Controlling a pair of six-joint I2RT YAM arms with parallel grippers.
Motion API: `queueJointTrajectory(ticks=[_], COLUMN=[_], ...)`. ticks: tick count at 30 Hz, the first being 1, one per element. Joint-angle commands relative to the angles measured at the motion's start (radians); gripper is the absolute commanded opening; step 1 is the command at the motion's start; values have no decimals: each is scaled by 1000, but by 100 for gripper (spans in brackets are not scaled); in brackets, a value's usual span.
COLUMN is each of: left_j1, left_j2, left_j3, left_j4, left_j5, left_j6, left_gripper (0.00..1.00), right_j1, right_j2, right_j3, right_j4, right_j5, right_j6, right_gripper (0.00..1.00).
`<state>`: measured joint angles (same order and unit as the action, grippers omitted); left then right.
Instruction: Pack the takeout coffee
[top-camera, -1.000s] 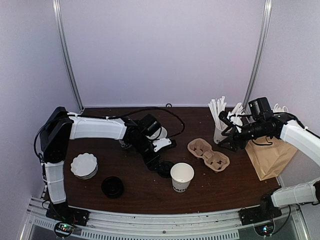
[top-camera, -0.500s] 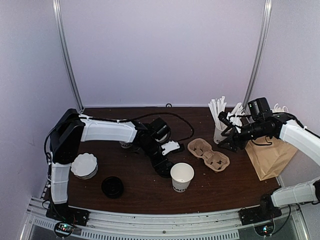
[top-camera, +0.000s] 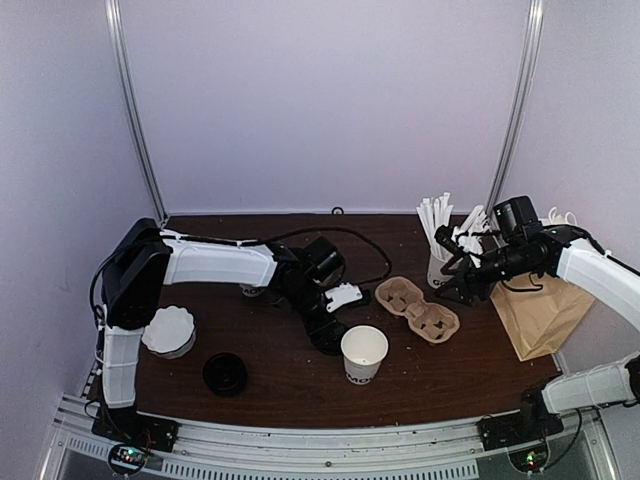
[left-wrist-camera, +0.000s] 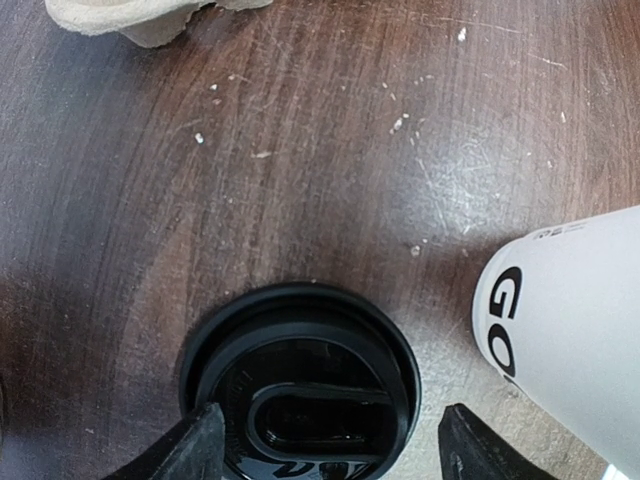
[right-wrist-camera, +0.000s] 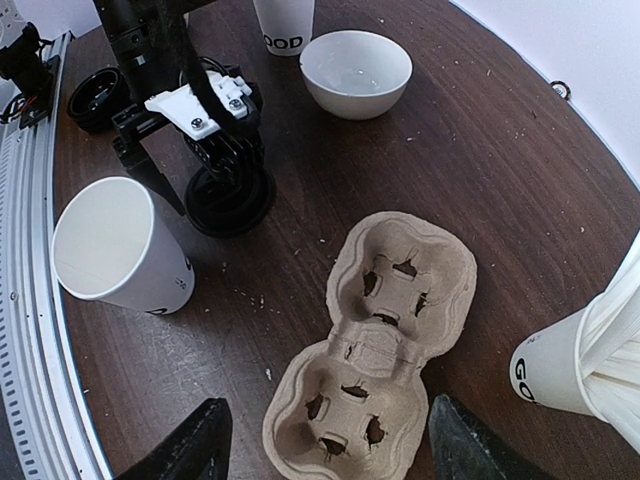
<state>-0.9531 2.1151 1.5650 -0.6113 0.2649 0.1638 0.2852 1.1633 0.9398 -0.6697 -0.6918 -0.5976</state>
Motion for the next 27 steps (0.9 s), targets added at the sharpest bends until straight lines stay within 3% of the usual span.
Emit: queueJointTrajectory(ticks=[1,8,10,11,15,22,27], left_j1=[-4,-5,-4,-5,-4,-3,11], left_j2=[-9,-24,-28,-31,-39,-71,-66], left_j3=[3,-17,-17,-19,-22,-19,-13], left_j4=[-10,8,9,13,19,10,4], left_j5=[-40,-65,-69,-72,-74,-30,-38], left_j6=[31,44,46,48,48,54,46], left_gripper=[78,79,96,97,97,86,93], right_j1=[-4,-4,-4,-4,-4,-4,-4], right_j2=[-1,2,5,6,12,12,15], right_j3=[-5,-6,-5,-4,-3,-4,-4], right_j4=[-14,-18,-20,-22,-26,-27,-29], right_j5=[-17,-22,-23,-23,-26,-25,-26], right_j6=[-7,-13,-14,-14,-17,-19,-21], right_gripper=[72,72,72,72,72,72,72])
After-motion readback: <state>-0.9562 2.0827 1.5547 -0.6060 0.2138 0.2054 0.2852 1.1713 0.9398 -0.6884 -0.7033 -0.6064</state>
